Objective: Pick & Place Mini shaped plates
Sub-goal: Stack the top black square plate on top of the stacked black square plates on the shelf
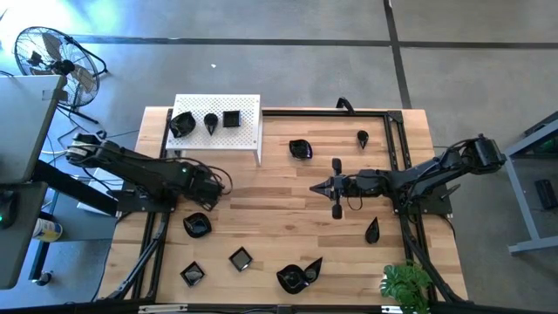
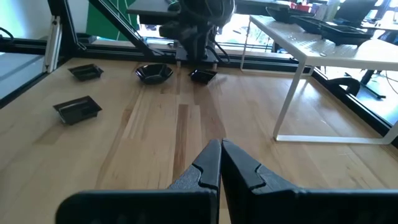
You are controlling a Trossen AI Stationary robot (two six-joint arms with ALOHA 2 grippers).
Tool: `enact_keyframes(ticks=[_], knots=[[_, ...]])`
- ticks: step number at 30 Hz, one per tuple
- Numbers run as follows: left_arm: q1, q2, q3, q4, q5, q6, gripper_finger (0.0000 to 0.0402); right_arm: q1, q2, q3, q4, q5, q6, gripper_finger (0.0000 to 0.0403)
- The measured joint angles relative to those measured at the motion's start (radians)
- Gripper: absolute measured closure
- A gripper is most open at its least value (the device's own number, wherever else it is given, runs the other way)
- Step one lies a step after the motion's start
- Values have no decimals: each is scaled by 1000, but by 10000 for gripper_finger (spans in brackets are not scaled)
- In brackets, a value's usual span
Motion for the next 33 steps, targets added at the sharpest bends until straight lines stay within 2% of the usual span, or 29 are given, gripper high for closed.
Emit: enact_keyframes(ticks=[5, 17, 25, 33], knots=[[1, 17, -59, 132, -2, 0, 247, 0, 0, 0, 2, 0, -1, 403], [0, 25, -151, 200, -14, -71, 247, 0, 0, 0, 10, -8, -2, 402], [0, 25, -168, 231, -14, -97, 248, 0, 0, 0, 9, -8, -3, 403], [0, 25, -168, 258, -25, -95, 291, 0, 0, 0, 9, -9, -5, 403]])
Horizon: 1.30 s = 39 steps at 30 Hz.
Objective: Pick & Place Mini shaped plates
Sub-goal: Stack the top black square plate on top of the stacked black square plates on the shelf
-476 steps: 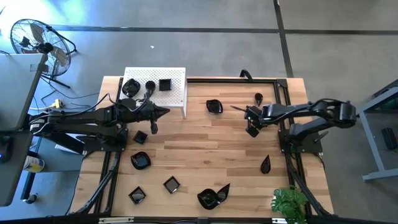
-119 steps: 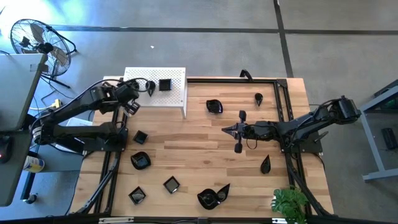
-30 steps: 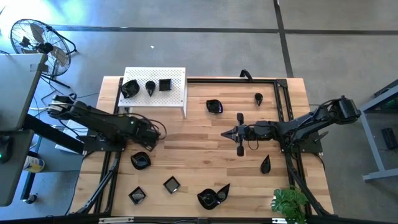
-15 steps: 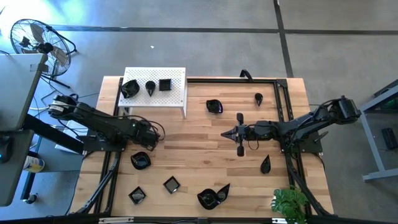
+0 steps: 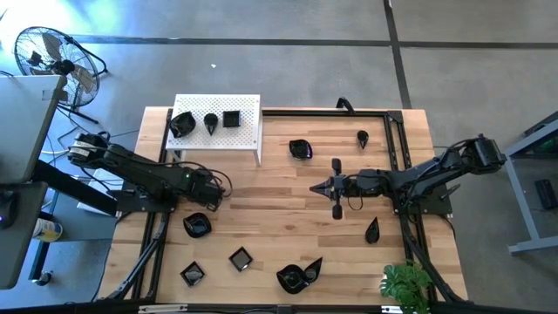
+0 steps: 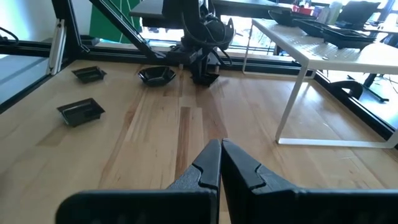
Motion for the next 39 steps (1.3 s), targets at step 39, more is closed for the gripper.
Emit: enact_keyframes(ticks=[39], knots=[[0, 78, 109, -19, 16, 156, 401, 0, 0, 0, 0, -10, 0, 403]])
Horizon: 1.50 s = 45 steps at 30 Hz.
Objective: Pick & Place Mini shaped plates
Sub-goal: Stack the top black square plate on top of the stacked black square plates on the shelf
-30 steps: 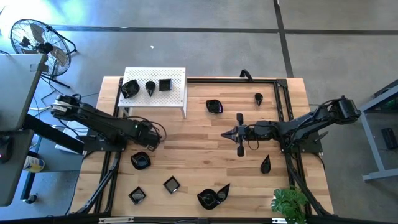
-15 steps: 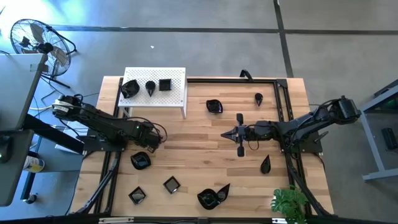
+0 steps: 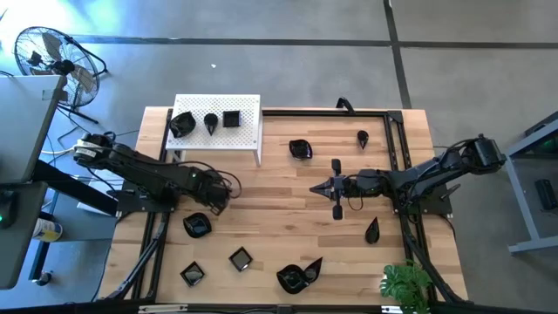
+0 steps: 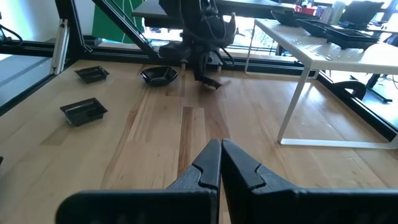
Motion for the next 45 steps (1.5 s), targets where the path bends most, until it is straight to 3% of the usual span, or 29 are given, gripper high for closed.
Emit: enact_keyframes(ticks=[11, 22, 29, 32, 36, 41, 45], knots=[[0, 0, 241, -107, -92, 313, 401, 0, 0, 0, 0, 0, 0, 402], [-80, 0, 517, -264, -365, 569, 401, 0, 0, 0, -18, 0, 0, 402], [-96, 0, 612, -404, -615, 653, 401, 0, 0, 0, -18, 0, 0, 402], [-55, -1, 636, -414, -717, 768, 401, 0, 0, 0, -17, 1, 0, 402], [37, 0, 633, -361, -770, 960, 401, 0, 0, 0, -15, 1, 0, 402], [158, 0, 595, -211, -777, 1181, 401, 0, 0, 0, -15, 1, 0, 402], [245, 0, 536, -157, -772, 1237, 401, 0, 0, 0, -15, 0, 0, 402]])
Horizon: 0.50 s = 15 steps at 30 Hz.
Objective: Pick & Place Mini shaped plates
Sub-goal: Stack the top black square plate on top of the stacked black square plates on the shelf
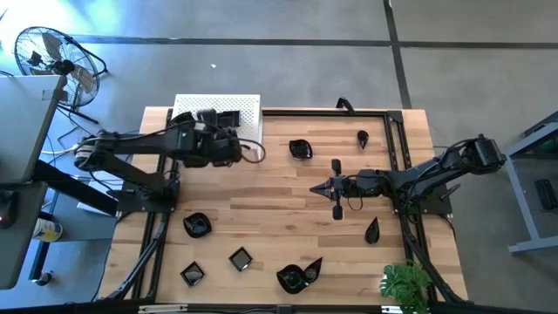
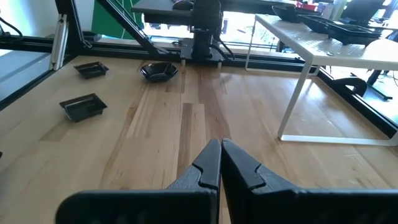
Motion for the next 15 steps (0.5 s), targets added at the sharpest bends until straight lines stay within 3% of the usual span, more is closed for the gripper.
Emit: enact_keyframes(ticks=[7, 15], knots=[[76, 0, -93, 147, 11, 98, 401, 0, 0, 0, 0, -4, 0, 402], [164, 0, -104, 252, 97, 227, 401, 0, 0, 0, 0, -4, 0, 402]])
